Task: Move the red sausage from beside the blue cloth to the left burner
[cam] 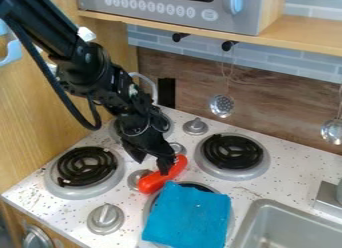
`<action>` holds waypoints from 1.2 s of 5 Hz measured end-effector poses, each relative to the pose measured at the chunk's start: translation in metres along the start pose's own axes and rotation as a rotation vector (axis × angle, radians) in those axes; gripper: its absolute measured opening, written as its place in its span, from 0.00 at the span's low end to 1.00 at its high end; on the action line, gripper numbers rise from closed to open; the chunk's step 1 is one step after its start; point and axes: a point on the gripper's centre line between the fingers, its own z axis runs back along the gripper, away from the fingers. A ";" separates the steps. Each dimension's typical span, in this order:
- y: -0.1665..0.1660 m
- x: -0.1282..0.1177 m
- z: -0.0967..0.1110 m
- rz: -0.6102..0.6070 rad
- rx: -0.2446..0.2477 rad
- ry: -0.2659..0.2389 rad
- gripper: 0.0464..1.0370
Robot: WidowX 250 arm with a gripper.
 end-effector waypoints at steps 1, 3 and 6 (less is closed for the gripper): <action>0.000 -0.003 -0.007 0.011 -0.003 0.011 0.96; -0.001 0.000 -0.022 0.024 -0.009 0.026 0.96; 0.009 0.004 -0.024 0.166 0.121 -0.053 0.49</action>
